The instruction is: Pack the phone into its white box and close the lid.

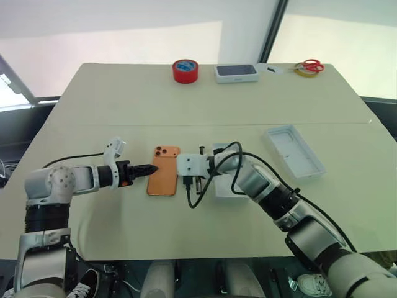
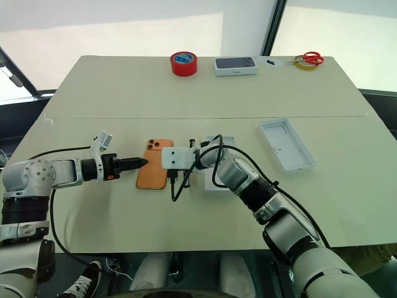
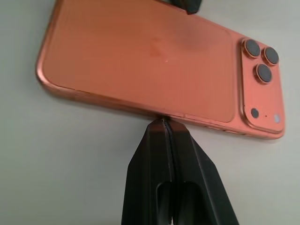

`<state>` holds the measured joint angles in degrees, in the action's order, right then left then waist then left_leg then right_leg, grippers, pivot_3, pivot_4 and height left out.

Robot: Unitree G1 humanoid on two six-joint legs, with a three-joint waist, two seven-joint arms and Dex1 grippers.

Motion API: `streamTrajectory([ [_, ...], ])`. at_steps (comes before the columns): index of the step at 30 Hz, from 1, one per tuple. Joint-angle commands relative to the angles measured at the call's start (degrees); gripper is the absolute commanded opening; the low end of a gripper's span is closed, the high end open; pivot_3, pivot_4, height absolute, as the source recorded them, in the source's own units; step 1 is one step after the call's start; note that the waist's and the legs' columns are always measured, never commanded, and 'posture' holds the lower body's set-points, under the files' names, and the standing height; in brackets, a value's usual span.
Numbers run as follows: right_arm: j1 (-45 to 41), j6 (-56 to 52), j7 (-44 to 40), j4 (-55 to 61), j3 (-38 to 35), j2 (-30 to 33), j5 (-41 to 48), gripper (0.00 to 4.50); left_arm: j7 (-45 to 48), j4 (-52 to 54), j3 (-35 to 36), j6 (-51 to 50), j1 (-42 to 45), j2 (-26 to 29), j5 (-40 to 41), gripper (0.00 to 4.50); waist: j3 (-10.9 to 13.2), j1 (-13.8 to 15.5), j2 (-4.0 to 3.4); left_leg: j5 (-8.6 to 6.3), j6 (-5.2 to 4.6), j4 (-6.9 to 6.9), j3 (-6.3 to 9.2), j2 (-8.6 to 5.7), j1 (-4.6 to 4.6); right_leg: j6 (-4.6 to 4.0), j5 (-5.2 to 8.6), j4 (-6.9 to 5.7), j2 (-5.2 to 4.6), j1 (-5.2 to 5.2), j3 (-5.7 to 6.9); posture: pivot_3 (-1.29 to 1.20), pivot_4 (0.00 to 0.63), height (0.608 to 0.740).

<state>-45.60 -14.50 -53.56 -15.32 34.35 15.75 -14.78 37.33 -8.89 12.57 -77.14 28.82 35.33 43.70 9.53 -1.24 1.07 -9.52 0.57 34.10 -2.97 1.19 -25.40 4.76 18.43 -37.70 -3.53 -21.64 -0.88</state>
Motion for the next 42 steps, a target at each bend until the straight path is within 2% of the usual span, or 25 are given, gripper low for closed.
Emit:
streamTrajectory([
  [1,-1.0,1.3,1.7,-0.2,-0.3,-1.5,-1.2,0.01,0.8,0.0,-4.0,-2.8,-2.3,-2.3,0.2,2.35,0.0,0.0,-0.03,0.0,0.0,-0.02,0.0,0.0,0.01,0.0,0.0,0.0,0.0,0.0,0.0,0.0,0.15,0.74],
  [7,-0.2,1.6,1.4,0.7,-0.4,-1.0,-1.7,0.01,-1.8,-2.8,-5.3,-1.7,-0.2,-5.7,-3.0,2.35,-0.2,0.3,-0.09,0.0,0.0,-0.05,0.01,-0.05,0.05,-0.01,0.0,0.01,-0.05,0.06,0.01,0.0,0.15,0.74],
  [14,0.2,1.7,1.6,0.4,-0.8,-0.8,-2.2,0.01,-1.9,-7.0,-2.0,-2.5,3.5,-7.5,-3.4,2.35,-0.2,0.4,-0.08,0.0,-0.01,-0.05,0.04,-0.21,0.06,0.0,0.0,0.04,-0.21,0.11,0.04,0.0,0.15,0.74],
  [15,0.2,1.8,1.7,0.5,-0.8,-0.6,-2.3,0.0,-1.8,-7.8,-1.6,-2.3,3.6,-7.2,-3.6,1.82,-0.2,0.3,-0.08,0.0,-0.01,-0.05,0.05,-0.22,0.06,0.0,0.0,0.04,-0.21,0.1,0.04,0.0,0.15,0.74],
  [17,0.4,1.8,1.7,0.6,-0.9,-0.6,-2.3,0.0,-1.0,-8.6,-1.5,-2.1,3.3,-6.3,-3.8,1.16,-0.2,0.1,-0.07,0.0,-0.01,-0.07,0.05,-0.21,0.05,0.0,0.0,0.04,-0.2,0.09,0.04,0.0,0.15,0.74],
  [19,0.4,1.9,1.9,0.5,-1.0,-0.6,-2.3,0.0,-0.5,-8.9,-1.1,-2.7,3.1,-5.7,-3.4,0.17,-0.3,0.0,0.0,0.0,-0.01,-0.1,0.05,-0.21,0.06,0.01,0.0,0.05,-0.2,0.1,0.04,0.0,0.15,0.74],
  [20,0.4,1.9,1.9,0.5,-1.0,-0.6,-2.3,0.0,-0.5,-9.1,-1.0,-2.8,3.1,-5.4,-3.3,0.02,-0.3,-0.2,-0.02,0.0,-0.01,-0.1,0.05,-0.21,0.09,0.0,0.0,0.06,-0.2,0.12,0.04,0.0,0.15,0.74],
  [27,0.1,2.7,2.7,-0.3,-1.4,-1.1,-2.1,0.0,-1.0,-11.0,2.0,-5.0,3.3,-6.0,-1.8,0.02,-0.3,-1.3,-0.02,0.0,-0.01,-0.23,0.08,-0.21,0.08,0.04,-0.02,0.13,-0.2,0.11,0.05,0.0,0.15,0.74],
  [30,0.2,3.1,3.4,-0.1,-2.8,-1.6,-0.7,0.0,-1.9,-13.1,5.5,-5.3,3.6,-7.3,-0.9,0.02,-0.3,-1.3,-0.01,0.0,-0.01,-0.23,0.08,-0.21,0.07,0.06,-0.03,0.15,-0.2,0.1,0.05,0.0,0.15,0.74],
  [33,0.2,0.4,3.0,1.7,-8.0,-3.7,5.2,0.0,-1.6,-14.1,9.5,-5.0,4.3,-8.5,0.9,0.02,-0.3,-1.2,0.0,0.0,-0.01,-0.23,0.08,-0.21,0.05,0.11,-0.06,0.15,-0.2,0.1,0.06,0.0,0.15,0.74],
  [34,0.2,-2.6,1.0,3.0,-11.1,-4.6,9.8,0.0,-1.3,-13.6,10.9,-4.9,4.3,-9.0,1.9,0.02,-0.3,-1.2,0.0,0.0,-0.01,-0.22,0.09,-0.21,0.04,0.16,-0.09,0.15,-0.2,0.1,0.06,0.0,0.15,0.74],
  [37,0.9,-8.7,-3.6,7.0,-17.4,-4.7,19.1,0.86,-1.0,-12.1,13.1,-3.9,4.0,-9.9,3.3,0.0,-0.3,-1.2,0.0,0.0,-0.01,-0.23,0.1,-0.21,0.02,0.18,-0.1,0.15,-0.2,0.17,0.06,0.0,0.15,0.74],
  [42,8.9,-4.9,-12.7,19.8,-17.9,7.1,22.6,3.48,-0.4,-6.8,14.7,-2.5,2.1,-11.7,6.1,0.0,-0.3,-1.0,0.02,-0.06,-0.08,-0.38,0.14,-0.24,-0.08,0.18,-0.1,0.52,-0.25,0.12,0.12,0.0,0.15,0.74],
])
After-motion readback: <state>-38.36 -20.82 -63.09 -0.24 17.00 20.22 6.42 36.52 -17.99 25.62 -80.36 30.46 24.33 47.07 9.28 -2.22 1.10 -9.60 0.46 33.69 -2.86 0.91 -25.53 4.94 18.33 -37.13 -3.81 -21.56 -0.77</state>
